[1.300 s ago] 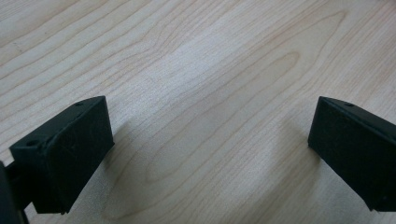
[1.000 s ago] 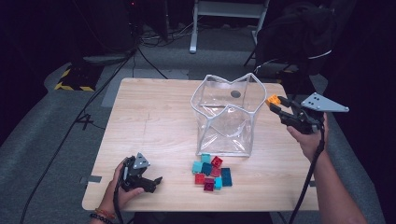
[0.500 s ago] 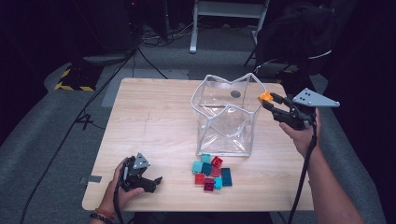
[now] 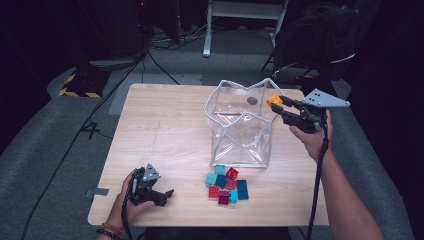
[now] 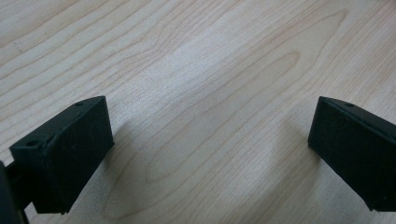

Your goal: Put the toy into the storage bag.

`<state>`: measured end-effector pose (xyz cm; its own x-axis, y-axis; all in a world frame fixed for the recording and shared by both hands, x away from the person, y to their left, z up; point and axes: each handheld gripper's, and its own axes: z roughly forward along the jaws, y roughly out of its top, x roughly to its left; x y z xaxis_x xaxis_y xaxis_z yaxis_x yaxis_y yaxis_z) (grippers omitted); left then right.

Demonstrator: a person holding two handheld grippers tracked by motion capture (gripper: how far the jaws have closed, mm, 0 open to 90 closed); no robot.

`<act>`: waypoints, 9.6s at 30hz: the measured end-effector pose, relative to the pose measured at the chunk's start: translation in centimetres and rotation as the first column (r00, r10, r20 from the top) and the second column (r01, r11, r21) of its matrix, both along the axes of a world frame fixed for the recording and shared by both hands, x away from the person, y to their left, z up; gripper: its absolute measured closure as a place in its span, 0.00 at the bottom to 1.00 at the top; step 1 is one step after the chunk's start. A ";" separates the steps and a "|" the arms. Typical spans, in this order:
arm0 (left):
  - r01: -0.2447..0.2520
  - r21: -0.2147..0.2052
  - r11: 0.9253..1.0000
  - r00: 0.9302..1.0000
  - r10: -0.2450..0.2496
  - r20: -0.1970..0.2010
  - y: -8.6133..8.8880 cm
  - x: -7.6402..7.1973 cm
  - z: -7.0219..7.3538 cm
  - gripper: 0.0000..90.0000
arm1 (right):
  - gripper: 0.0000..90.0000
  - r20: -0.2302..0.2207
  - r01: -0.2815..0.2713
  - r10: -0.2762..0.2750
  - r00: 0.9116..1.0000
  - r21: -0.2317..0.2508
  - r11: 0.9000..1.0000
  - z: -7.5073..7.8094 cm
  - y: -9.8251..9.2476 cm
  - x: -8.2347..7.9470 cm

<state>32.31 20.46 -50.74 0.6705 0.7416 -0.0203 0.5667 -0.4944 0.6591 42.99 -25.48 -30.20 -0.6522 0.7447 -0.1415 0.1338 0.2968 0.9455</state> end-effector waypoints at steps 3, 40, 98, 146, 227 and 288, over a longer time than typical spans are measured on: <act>0.000 0.000 1.000 1.000 0.000 0.000 0.0 0.0 0.0 0.00 | 0.66 -0.012 0.000 0.000 1.000 -0.001 1.000 -0.3 0.4 0.4; -0.001 -0.001 1.000 1.000 0.001 -0.001 0.0 0.0 0.0 0.00 | 0.58 -0.067 0.021 -0.022 0.997 -0.019 1.000 -1.3 1.3 1.8; 0.000 0.000 1.000 1.000 0.000 -0.001 0.0 0.0 0.0 0.00 | 0.49 -0.217 -0.195 0.175 0.960 -0.075 0.978 -13.8 -1.2 -9.9; -0.001 -0.001 1.000 1.000 0.001 -0.002 0.0 0.0 0.0 0.00 | 0.43 -0.353 -0.250 0.159 0.922 -0.230 0.940 -20.0 3.7 -10.8; -0.001 0.000 1.000 1.000 0.001 -0.001 0.0 0.0 0.0 0.00 | 0.66 -0.197 -0.052 0.035 0.980 -0.081 0.995 -12.3 -4.2 -9.6; -0.001 -0.001 1.000 1.000 0.001 -0.001 0.0 0.0 0.0 0.00 | 0.66 0.033 0.007 -0.005 0.999 -0.052 0.999 0.0 -1.3 -4.2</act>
